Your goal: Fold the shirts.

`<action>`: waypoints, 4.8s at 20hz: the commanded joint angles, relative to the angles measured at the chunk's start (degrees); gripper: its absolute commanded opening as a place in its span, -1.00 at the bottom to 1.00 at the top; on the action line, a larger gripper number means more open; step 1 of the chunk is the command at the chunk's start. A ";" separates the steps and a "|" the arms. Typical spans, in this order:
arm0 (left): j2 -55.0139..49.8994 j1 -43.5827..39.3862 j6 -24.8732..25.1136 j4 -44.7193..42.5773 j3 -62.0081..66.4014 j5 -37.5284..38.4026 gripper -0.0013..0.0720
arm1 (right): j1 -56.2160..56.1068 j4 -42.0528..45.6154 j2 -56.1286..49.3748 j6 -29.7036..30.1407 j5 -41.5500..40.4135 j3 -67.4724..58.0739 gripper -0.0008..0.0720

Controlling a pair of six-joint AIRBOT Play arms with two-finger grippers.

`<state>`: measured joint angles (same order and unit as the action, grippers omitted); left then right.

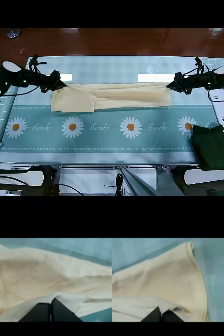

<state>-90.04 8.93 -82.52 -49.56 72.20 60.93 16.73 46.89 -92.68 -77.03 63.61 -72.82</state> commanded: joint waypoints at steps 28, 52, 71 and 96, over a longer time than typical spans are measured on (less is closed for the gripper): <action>15.39 -14.36 3.87 -2.23 -10.51 -1.62 0.95 | -2.32 3.98 -16.85 -1.27 14.16 -12.24 0.17; -22.99 -59.04 -4.55 16.24 23.19 -11.52 -0.89 | -2.56 5.73 48.26 -4.00 16.61 11.50 -0.91; 32.22 4.31 4.85 3.41 6.56 7.80 -0.89 | -41.70 1.16 10.75 -7.74 -0.39 -9.42 -0.92; 57.86 6.16 7.08 4.50 -35.58 2.21 -0.89 | -19.87 30.82 32.30 -27.91 -3.50 15.82 0.74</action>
<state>-32.23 15.03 -75.59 -45.01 36.75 63.42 -6.74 71.79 -75.81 -94.65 75.77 -78.89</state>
